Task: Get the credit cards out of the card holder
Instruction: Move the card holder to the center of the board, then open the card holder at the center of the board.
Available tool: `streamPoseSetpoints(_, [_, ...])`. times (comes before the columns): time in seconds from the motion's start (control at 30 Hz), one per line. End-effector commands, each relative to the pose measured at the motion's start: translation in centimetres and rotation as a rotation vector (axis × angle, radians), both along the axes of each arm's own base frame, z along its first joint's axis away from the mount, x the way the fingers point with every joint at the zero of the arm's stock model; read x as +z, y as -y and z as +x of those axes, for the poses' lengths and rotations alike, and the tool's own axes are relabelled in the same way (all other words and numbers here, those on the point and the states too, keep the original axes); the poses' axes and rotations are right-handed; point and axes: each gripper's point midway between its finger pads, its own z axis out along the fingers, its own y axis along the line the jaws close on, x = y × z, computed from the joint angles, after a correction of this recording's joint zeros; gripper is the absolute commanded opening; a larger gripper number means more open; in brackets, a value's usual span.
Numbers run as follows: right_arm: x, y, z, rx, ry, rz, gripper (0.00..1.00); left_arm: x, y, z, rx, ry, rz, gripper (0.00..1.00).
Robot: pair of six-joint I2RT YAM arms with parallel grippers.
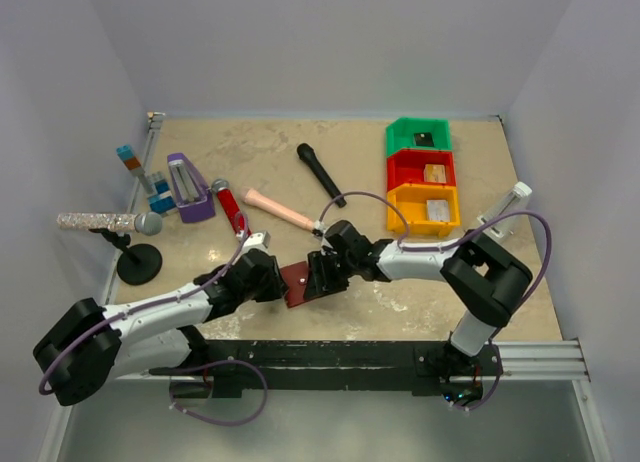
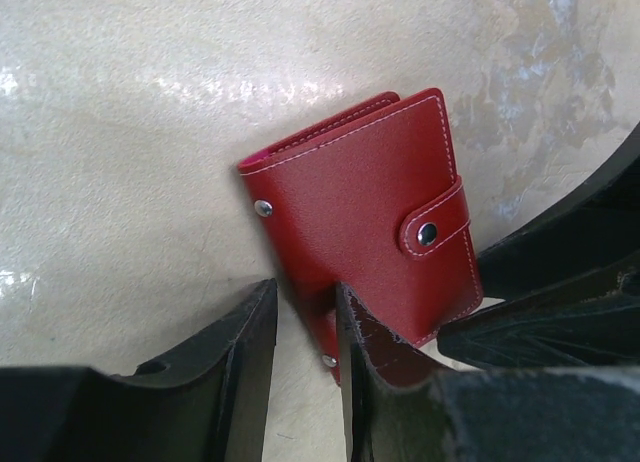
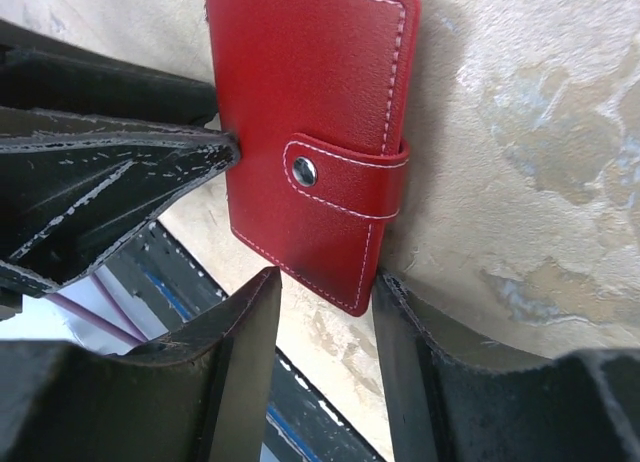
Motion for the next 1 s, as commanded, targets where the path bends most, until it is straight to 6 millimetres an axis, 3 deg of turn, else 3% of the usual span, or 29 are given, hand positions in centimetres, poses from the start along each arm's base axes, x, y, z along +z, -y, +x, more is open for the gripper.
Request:
streamPoseSetpoints(0.0, [1.2, -0.7, -0.4, 0.014, 0.019, 0.088, 0.45, 2.2, 1.9, 1.7, -0.068, 0.07, -0.029, 0.35])
streamPoseSetpoints(0.27, [1.2, 0.6, -1.2, 0.008, 0.031, 0.082, 0.48, 3.0, 1.8, 2.8, -0.067, 0.085, -0.022, 0.38])
streamPoseSetpoints(0.43, [1.8, 1.6, -0.4, -0.043, 0.063, 0.062, 0.51, 2.9, 0.9, 2.7, -0.036, 0.086, -0.027, 0.4])
streamPoseSetpoints(0.6, [2.7, 0.4, 0.6, -0.046, 0.046, 0.108, 0.47, 1.9, 0.4, 1.9, -0.022, 0.061, -0.031, 0.41])
streamPoseSetpoints(0.97, [2.4, -1.5, 0.8, -0.032, -0.011, 0.152, 0.42, 0.6, 0.3, 1.3, -0.028, 0.034, -0.037, 0.41])
